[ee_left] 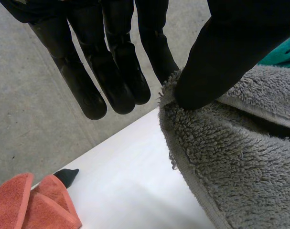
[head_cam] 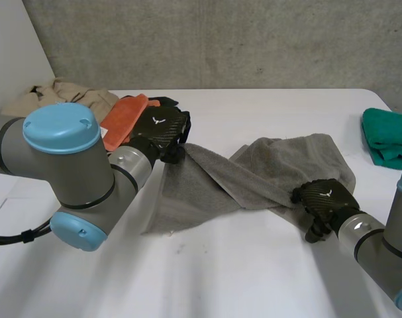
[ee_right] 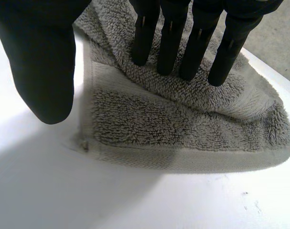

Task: Fold the laundry.

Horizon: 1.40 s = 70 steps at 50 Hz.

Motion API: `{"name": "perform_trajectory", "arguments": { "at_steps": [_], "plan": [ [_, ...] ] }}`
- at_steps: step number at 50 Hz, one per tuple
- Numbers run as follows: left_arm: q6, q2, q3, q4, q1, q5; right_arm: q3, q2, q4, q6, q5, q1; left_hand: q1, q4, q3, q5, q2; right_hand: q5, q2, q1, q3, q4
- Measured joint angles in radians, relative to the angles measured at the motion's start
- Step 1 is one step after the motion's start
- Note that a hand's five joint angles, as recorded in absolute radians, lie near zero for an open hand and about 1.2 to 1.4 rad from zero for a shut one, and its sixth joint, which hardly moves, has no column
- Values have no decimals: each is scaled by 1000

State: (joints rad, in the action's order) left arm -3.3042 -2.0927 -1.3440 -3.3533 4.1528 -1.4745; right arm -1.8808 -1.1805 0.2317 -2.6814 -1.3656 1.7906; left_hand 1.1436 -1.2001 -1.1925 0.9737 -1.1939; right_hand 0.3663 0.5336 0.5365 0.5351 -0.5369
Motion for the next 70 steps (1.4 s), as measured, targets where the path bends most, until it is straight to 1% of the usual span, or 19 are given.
{"name": "perform_trajectory", "arguments": {
  "at_steps": [4,8,14,17,21,23,32,36,37,42,46,50,51,52,56,57,63,68,70],
  "plan": [
    [0,-2,0,-1,3,0,14,25,24,7,1,0,0,0,0,0,0,11,9,7,14,-10],
    [0,-1,-3,-1,9,0,31,53,43,17,1,0,0,0,0,0,0,61,71,70,70,-64],
    [1,0,-6,0,21,1,48,80,71,44,-2,-4,0,0,0,0,0,96,234,171,232,-229],
    [1,0,-7,1,24,2,53,84,87,57,-2,-9,0,0,0,0,0,96,269,207,271,-270],
    [2,0,-8,2,27,3,66,94,103,74,-4,-14,0,0,0,0,0,272,312,259,313,-313],
    [2,0,-9,2,30,3,76,103,108,82,-6,-15,0,0,0,0,0,318,331,281,335,-335],
    [2,0,-11,3,38,3,114,135,132,119,-15,-26,0,0,0,0,0,370,383,333,384,-383],
    [2,0,-11,3,39,4,123,136,144,131,-16,-32,0,0,0,0,0,518,542,493,541,-532],
    [2,0,-11,4,39,4,128,134,150,135,-17,-35,0,0,0,0,0,612,629,582,626,-630],
    [1,0,-11,7,39,5,148,117,156,141,-23,-44,0,0,0,0,0,625,638,582,646,-659],
    [1,8,-11,15,38,4,168,52,131,143,-27,-50,0,0,0,0,0,625,638,582,646,-659],
    [0,61,-15,58,41,2,225,-98,3,153,-25,-51,0,0,0,0,0,625,638,582,646,-659],
    [0,69,-15,63,42,2,234,-112,-14,154,-24,-51,0,0,0,0,0,625,638,582,646,-659],
    [1,110,-15,87,49,0,272,-158,-82,156,-22,-51,0,0,0,0,0,625,638,583,646,-659],
    [1,211,-16,132,69,-2,383,-240,-245,157,-13,-54,0,0,0,0,0,625,638,582,646,-659],
    [1,260,-17,147,79,-2,462,-275,-340,156,-5,-58,0,0,0,0,0,625,638,582,646,-659],
    [1,452,-24,181,103,0,712,-337,-575,153,27,-87,0,0,-1,0,0,625,638,583,646,-659],
    [-1,513,-43,204,107,5,796,-336,-659,152,44,-111,0,0,-1,0,0,625,638,582,649,-660],
    [-1,503,-49,209,107,6,802,-322,-670,151,48,-116,0,0,-1,0,0,625,638,582,652,-660]
  ]
}}
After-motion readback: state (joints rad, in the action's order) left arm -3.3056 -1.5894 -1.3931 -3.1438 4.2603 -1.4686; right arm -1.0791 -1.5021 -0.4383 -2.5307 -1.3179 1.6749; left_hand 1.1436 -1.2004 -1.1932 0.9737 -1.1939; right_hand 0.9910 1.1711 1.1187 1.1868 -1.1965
